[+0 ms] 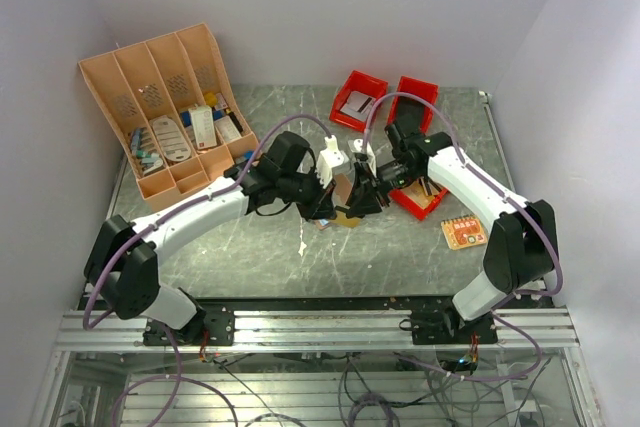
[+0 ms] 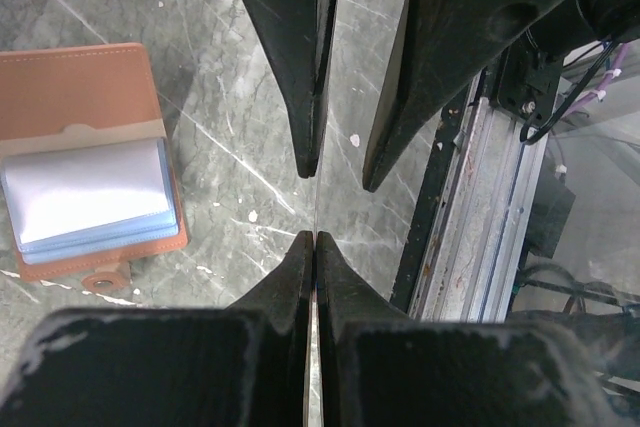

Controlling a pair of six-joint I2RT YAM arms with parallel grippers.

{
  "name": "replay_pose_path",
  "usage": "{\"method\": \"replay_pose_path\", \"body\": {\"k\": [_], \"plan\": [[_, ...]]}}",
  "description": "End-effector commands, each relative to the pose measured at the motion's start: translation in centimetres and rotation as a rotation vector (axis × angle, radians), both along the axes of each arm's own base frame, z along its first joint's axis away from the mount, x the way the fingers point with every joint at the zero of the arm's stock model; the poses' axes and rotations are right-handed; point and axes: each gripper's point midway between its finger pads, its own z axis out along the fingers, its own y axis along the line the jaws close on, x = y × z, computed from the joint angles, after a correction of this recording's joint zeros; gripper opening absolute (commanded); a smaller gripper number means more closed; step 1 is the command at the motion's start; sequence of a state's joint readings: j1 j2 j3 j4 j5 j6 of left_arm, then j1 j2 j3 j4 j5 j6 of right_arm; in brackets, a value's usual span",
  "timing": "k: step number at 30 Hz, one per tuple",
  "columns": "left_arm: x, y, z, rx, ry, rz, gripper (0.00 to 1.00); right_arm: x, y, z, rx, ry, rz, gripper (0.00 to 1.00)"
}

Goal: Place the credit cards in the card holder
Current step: Pick up the credit card from the storage box.

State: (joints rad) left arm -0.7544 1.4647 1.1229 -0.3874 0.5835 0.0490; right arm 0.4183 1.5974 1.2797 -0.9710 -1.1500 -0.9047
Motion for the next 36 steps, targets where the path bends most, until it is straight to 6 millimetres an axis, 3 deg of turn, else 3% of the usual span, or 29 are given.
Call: {"method": "replay_pose_path", "body": {"k": [1,4,8,13,17,22,25,29,36], "plan": [[0.0,-0.6,2.3,-0.077,-0.053,-0.018,0.07,-0.9,0.5,-0.1,0.008,0.021,0.014,0.24],[0.0,-0.7,2.4,-0.087,-0.054,-0.016,0.07,-1.0,0.4,-0.3,0.006,0.027,0.013,0.19],[0.0,-0.8,2.4,-0.096,-0.052,-0.006,0.08,-1.0,0.5,-0.2,0.007,0.038,0.017,0.00],[0.9,0.1,3.3,-0.173,-0.069,0.141,0.45,-0.3,0.2,-0.1,-0.009,0.048,-0.032,0.00],[1.0,1.5,4.6,-0.373,-0.071,0.279,0.57,0.7,-0.6,1.3,0.052,0.066,-0.112,0.00],[1.5,3.8,6.9,-0.666,-0.076,0.476,0.69,4.4,-1.9,5.3,0.185,0.108,-0.263,0.00],[2.1,5.0,7.9,-0.826,-0.035,0.584,0.84,6.8,-2.2,7.5,0.242,0.184,-0.366,0.00],[2.4,5.4,8.8,-0.985,0.045,0.630,0.90,8.4,-1.6,9.8,0.299,0.428,-0.468,0.00],[1.9,2.9,11.5,-1.146,0.224,0.489,0.81,7.7,-1.3,11.1,0.428,0.638,-0.502,0.00]]}}
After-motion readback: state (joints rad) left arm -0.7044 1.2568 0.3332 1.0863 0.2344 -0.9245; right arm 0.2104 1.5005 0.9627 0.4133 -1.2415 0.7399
